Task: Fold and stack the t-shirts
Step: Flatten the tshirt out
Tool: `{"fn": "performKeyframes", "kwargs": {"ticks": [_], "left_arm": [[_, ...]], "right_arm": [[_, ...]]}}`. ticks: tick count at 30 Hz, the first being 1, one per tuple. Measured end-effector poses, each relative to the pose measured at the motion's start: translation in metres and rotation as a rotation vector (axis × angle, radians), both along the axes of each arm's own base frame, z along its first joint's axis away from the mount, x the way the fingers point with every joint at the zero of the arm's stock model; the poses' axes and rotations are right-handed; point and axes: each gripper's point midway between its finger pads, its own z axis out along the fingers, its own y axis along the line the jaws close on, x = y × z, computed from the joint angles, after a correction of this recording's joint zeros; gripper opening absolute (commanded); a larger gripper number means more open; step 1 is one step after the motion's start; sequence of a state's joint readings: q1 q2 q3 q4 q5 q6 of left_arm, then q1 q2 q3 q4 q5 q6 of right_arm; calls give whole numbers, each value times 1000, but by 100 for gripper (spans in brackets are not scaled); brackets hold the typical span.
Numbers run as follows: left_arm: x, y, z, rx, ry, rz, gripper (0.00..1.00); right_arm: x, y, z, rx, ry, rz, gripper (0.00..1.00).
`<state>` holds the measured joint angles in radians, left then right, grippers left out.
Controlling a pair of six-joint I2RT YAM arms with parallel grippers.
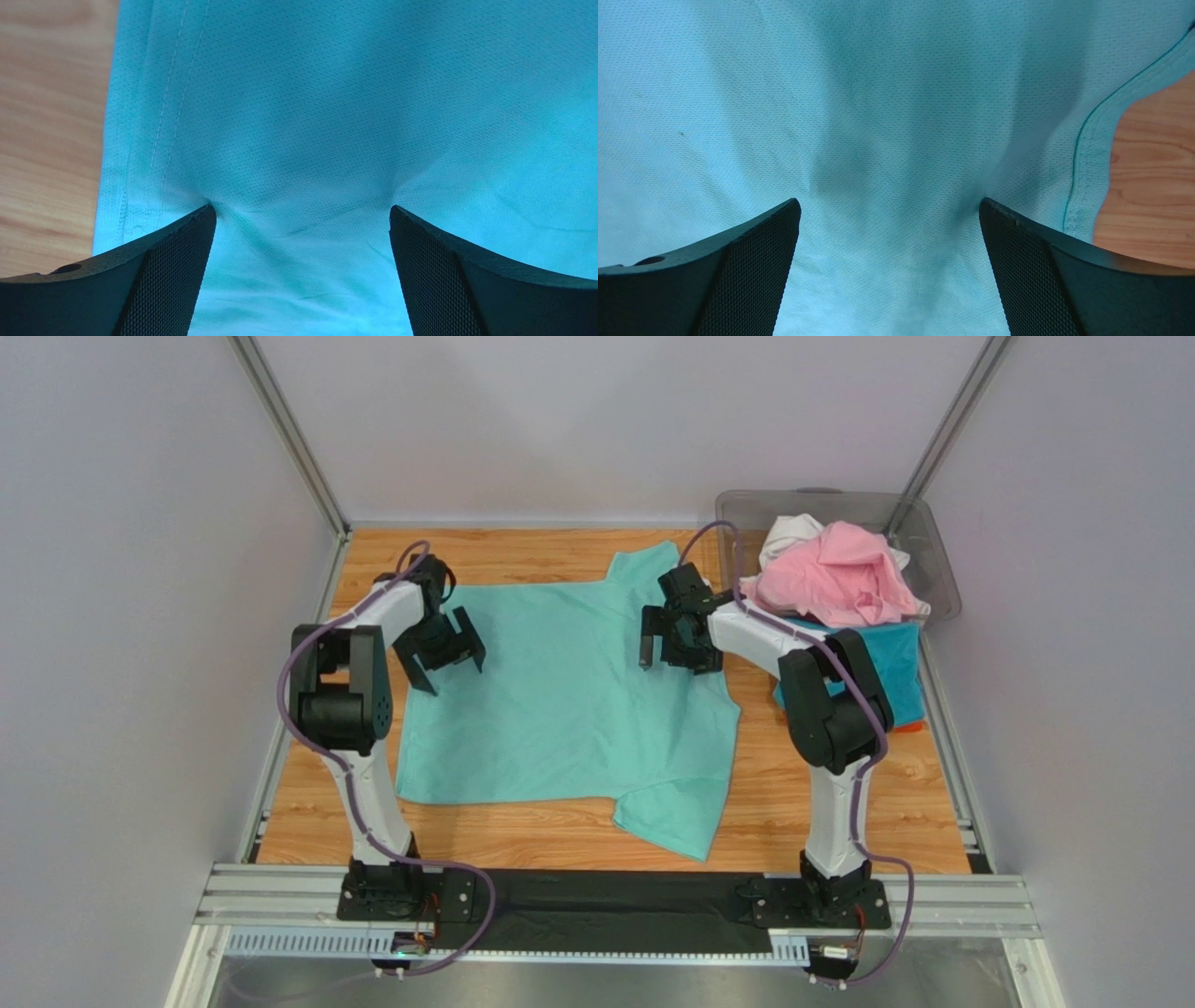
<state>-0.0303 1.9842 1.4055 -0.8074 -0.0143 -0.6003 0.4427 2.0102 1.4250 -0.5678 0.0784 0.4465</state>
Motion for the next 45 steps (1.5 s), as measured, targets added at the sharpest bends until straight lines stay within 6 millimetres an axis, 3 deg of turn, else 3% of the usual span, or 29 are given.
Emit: {"fn": "performKeyframes", "kwargs": {"ticks": [10, 15, 19, 23, 26, 28, 29, 33, 35, 40, 45], "left_arm": [[71, 7, 4, 49, -38, -26, 100], [75, 7, 16, 50, -64, -34, 100], [44, 11, 50, 65, -108, -26, 100], [-21, 18, 98, 89, -215, 15, 100], [-76, 26, 114, 113, -292, 75, 100], [-110, 32, 106, 133, -305, 128, 100], [-131, 36, 93, 147, -292, 163, 100], [-171, 42, 49, 162, -213, 232, 99], [-182, 47, 34, 156, -186, 276, 93], [-167, 60, 25, 133, -212, 361, 74], [-153, 64, 1, 74, -163, 396, 65]], "right_arm": [[42, -14, 6, 15, -42, -38, 100], [46, -9, 26, 24, -84, 8, 100], [28, 1, 80, 38, -187, 63, 100], [-20, 6, 146, 101, -341, 93, 100], [-64, -1, 167, 181, -412, 85, 100], [-87, -14, 164, 226, -436, 57, 100], [-98, -18, 157, 245, -431, 49, 100], [-124, -20, 115, 281, -329, 65, 99], [-137, -16, 97, 300, -270, 93, 99], [-157, -8, 73, 354, -198, 150, 98], [-162, -5, 79, 387, -225, 183, 98]]}}
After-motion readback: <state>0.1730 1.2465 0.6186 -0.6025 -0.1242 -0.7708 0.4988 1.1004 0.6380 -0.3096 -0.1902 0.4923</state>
